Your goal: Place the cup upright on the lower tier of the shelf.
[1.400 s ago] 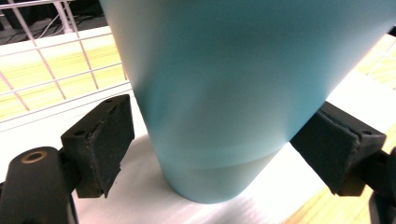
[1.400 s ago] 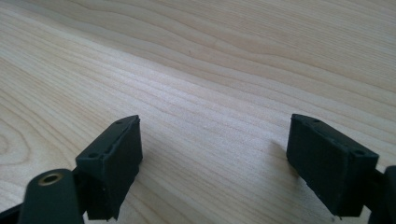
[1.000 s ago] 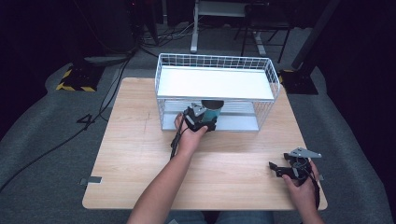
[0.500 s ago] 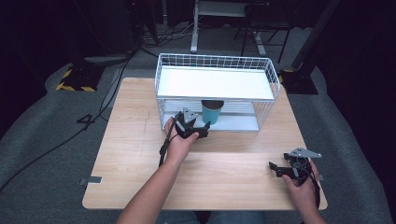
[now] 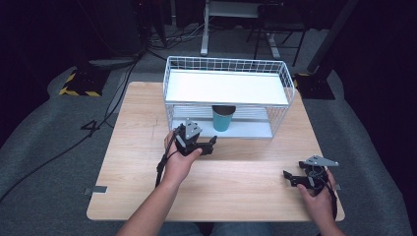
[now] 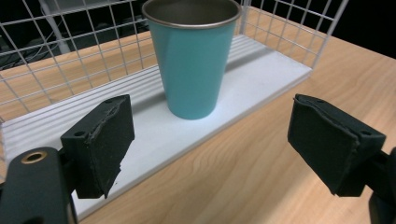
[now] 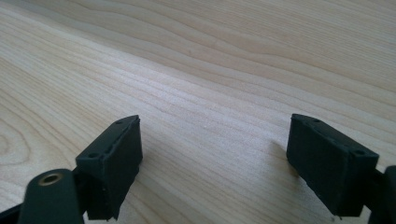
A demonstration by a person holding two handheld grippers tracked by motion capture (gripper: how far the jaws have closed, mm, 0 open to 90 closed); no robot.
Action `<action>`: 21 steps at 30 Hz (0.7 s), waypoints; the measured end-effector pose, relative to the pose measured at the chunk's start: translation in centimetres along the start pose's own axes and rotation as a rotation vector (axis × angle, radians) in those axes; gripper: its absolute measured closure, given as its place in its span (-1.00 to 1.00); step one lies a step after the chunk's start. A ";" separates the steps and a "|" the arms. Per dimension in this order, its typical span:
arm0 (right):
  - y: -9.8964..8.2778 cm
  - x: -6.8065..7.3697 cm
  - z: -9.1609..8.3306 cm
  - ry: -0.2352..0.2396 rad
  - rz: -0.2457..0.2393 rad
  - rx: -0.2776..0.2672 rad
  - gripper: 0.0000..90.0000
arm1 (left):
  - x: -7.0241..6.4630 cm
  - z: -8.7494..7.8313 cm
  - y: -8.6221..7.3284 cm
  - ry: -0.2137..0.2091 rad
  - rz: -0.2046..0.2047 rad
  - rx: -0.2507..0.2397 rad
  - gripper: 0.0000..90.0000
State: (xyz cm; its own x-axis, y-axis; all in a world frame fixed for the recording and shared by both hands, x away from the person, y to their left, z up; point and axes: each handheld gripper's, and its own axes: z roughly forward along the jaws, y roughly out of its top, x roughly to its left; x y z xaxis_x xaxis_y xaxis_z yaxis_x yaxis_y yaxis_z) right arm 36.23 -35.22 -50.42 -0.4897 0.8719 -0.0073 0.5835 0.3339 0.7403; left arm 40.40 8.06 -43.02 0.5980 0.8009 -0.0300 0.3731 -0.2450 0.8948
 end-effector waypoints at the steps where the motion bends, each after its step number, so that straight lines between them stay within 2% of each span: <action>1: 0.0 0.0 0.0 0.000 0.000 0.000 -0.59 | 0.0 -0.3 0.0 0.001 0.004 0.005 -0.66; 5: 0.0 0.0 0.0 0.000 0.000 0.000 -0.59 | -0.2 -2.0 -0.2 -0.014 0.016 0.007 -0.66; 8: 0.0 0.0 0.0 0.000 0.000 0.000 -0.59 | -0.2 -2.7 -0.4 -0.017 0.018 0.011 -0.66; 9: 0.0 0.0 0.0 0.000 0.000 0.000 -0.59 | -0.1 -3.4 -0.6 -0.022 0.023 0.020 -0.66; 13: 0.0 0.0 0.0 0.000 0.000 0.000 -0.59 | 0.2 -4.3 -1.0 -0.025 0.027 0.031 -0.66; 15: 0.0 0.0 0.0 0.001 0.000 0.000 -0.59 | 0.6 -5.4 -1.5 -0.031 0.027 0.035 -0.66; 21: 0.0 0.0 0.0 0.000 0.000 0.000 -0.59 | 1.3 -7.2 -2.5 -0.024 0.022 0.056 -0.66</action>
State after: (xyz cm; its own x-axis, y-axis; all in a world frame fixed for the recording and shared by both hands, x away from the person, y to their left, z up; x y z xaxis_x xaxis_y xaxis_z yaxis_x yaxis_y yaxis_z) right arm 36.24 -35.22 -50.42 -0.4897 0.8719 -0.0067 0.5837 0.3336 0.7403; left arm 35.12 13.60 -42.09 0.6230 0.7819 -0.0217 0.3984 -0.2933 0.8691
